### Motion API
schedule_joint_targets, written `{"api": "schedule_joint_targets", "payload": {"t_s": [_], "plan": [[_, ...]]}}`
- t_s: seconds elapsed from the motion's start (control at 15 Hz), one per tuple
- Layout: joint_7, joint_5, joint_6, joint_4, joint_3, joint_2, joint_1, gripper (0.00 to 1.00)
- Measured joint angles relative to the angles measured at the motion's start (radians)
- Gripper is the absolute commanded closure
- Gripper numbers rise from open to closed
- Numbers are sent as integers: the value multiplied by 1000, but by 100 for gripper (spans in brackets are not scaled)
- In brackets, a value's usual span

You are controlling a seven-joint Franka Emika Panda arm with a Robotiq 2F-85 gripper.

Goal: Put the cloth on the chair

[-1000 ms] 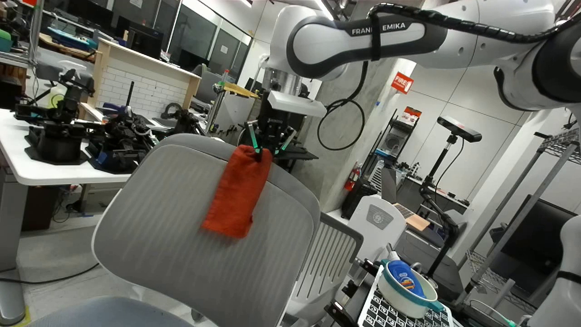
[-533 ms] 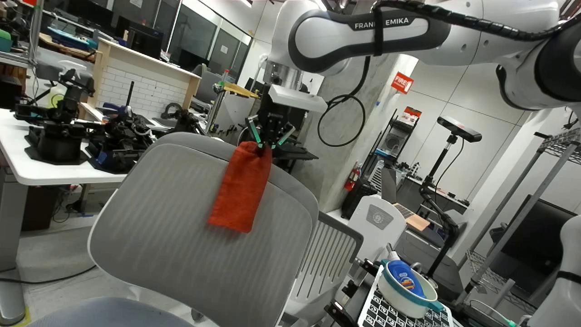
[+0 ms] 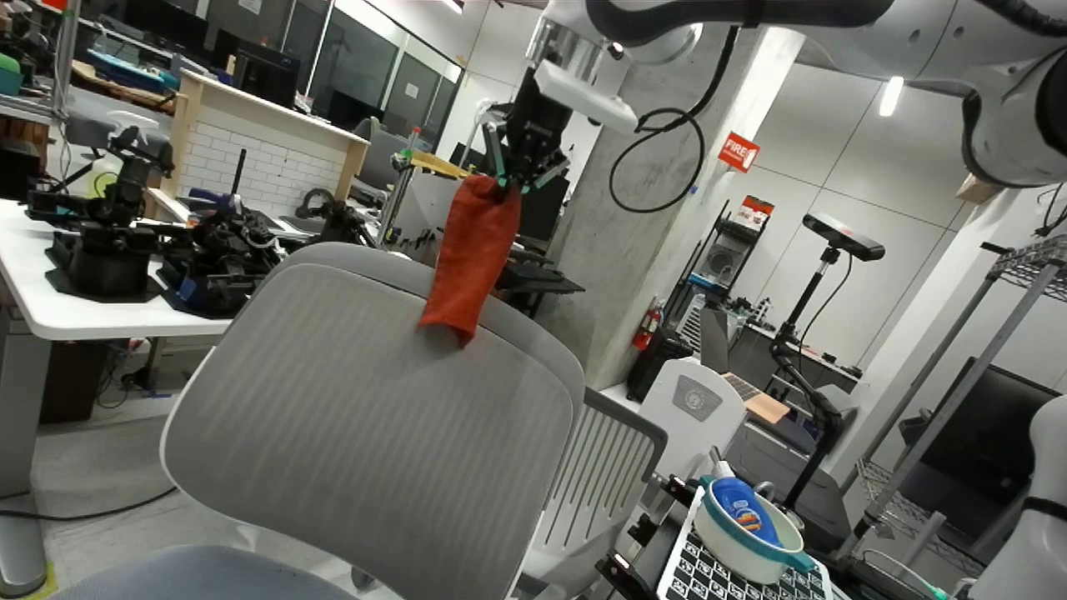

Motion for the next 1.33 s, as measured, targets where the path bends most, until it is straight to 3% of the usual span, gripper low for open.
{"api": "schedule_joint_targets", "payload": {"t_s": [0.33, 0.73, 1.0, 1.33], "plan": [[-9, -16, -15, 4, -22, -91, -74, 96], [-18, -16, -15, -6, -38, -85, -165, 96], [-12, -16, -14, -4, -39, -64, -160, 96], [38, -54, -10, 5, -35, -4, -93, 96]]}}
